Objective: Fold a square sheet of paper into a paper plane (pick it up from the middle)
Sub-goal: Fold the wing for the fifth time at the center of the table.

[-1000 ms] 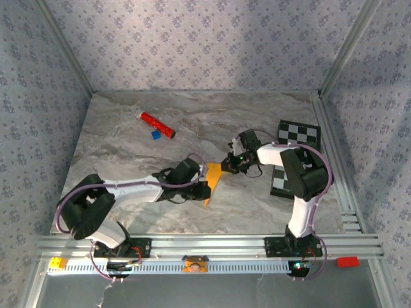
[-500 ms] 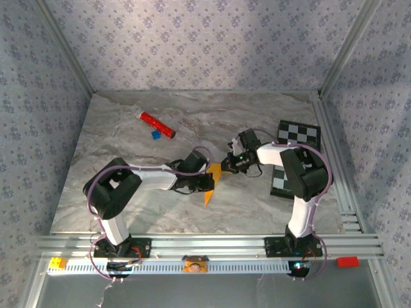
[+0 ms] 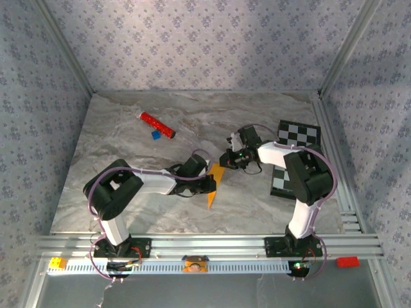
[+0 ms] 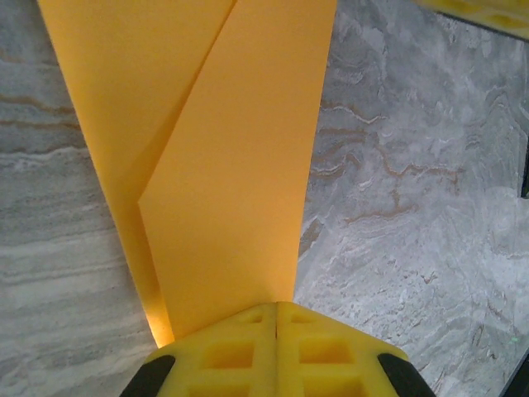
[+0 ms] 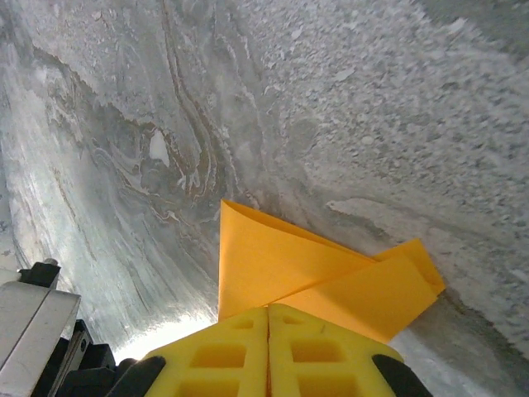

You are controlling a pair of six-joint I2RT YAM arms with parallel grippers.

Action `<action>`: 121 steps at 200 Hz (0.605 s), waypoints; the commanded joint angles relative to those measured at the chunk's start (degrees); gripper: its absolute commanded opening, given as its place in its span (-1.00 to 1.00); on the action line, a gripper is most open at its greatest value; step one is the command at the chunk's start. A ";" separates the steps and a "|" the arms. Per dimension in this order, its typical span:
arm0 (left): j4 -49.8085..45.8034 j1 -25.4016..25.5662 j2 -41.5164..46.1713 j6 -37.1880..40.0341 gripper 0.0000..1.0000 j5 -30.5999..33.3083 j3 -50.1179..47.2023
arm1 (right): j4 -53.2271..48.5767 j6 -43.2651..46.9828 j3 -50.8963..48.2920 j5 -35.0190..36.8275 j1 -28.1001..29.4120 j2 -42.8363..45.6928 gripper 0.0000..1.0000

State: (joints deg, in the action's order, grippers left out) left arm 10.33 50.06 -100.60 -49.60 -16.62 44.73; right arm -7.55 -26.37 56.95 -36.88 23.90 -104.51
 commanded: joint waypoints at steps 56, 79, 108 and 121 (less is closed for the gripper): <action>-6.77 1.09 -1.10 -0.48 -1.00 2.43 -1.92 | 0.34 -1.19 2.77 2.06 -5.68 -5.61 -0.86; -6.46 1.09 -1.01 -0.76 -1.00 2.37 -2.02 | -3.11 -0.26 7.10 4.86 -6.86 -5.62 -0.86; -6.58 1.14 0.01 -0.87 -1.00 2.73 -1.32 | -1.72 -1.57 6.81 3.58 -8.04 -2.81 -0.82; -6.53 1.23 0.86 -0.86 -1.00 3.12 -0.64 | -1.29 -1.41 5.25 3.77 -7.58 0.06 -0.79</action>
State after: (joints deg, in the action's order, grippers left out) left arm 10.52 50.43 -100.44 -50.24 -15.53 44.73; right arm -8.08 -27.53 63.53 -33.87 15.90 -108.99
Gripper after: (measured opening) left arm 0.044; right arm 0.092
